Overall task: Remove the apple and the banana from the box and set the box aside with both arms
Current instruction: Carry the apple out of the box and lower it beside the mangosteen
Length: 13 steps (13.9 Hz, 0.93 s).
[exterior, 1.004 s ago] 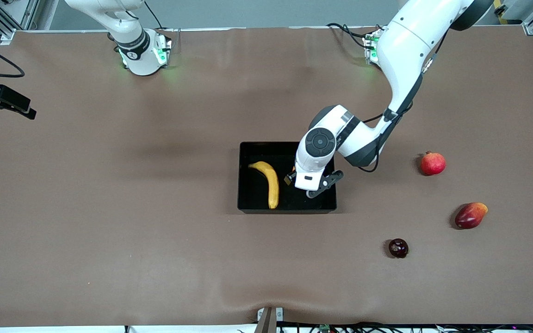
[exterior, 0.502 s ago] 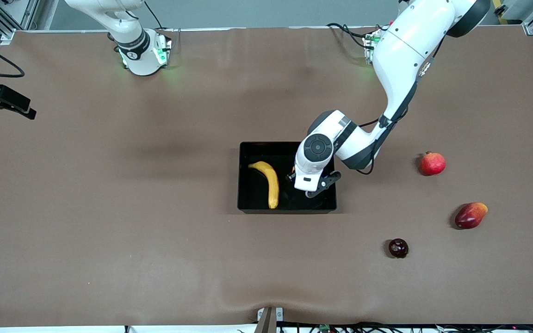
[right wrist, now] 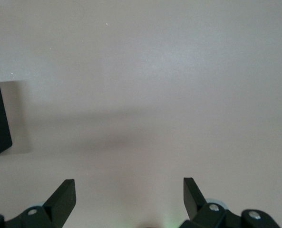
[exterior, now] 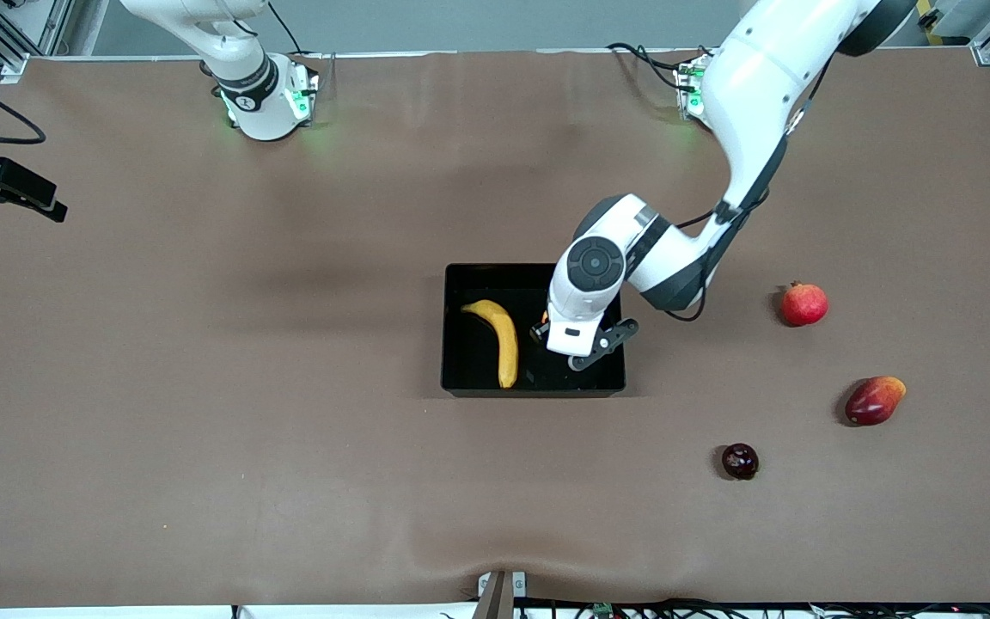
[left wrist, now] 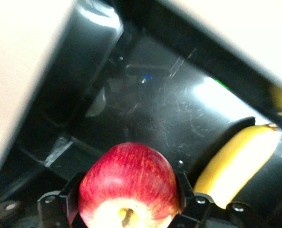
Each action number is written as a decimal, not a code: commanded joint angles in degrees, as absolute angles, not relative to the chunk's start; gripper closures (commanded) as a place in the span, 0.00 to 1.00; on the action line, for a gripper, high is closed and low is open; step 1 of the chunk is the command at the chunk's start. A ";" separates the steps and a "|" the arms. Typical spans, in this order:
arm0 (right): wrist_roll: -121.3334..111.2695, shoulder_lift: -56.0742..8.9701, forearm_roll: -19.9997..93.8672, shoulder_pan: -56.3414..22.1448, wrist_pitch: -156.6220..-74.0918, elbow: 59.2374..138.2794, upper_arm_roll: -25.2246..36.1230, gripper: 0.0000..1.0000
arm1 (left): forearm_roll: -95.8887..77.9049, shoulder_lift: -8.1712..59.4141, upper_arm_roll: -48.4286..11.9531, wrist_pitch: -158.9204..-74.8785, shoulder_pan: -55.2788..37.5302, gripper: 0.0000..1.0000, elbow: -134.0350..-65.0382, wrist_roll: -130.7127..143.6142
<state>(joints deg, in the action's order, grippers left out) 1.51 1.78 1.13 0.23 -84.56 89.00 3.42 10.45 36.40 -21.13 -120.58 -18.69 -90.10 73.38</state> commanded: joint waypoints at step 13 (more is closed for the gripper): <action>0.79 1.32 1.14 0.70 -84.11 87.89 3.25 0.00 | 10.43 30.31 -20.92 -108.35 9.92 1.00 -87.80 24.80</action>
<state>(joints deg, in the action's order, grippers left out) 1.51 1.78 1.13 0.25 -84.56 89.00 3.47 7.52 27.65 -20.52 -106.30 8.57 -88.20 26.51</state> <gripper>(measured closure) 0.000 0.194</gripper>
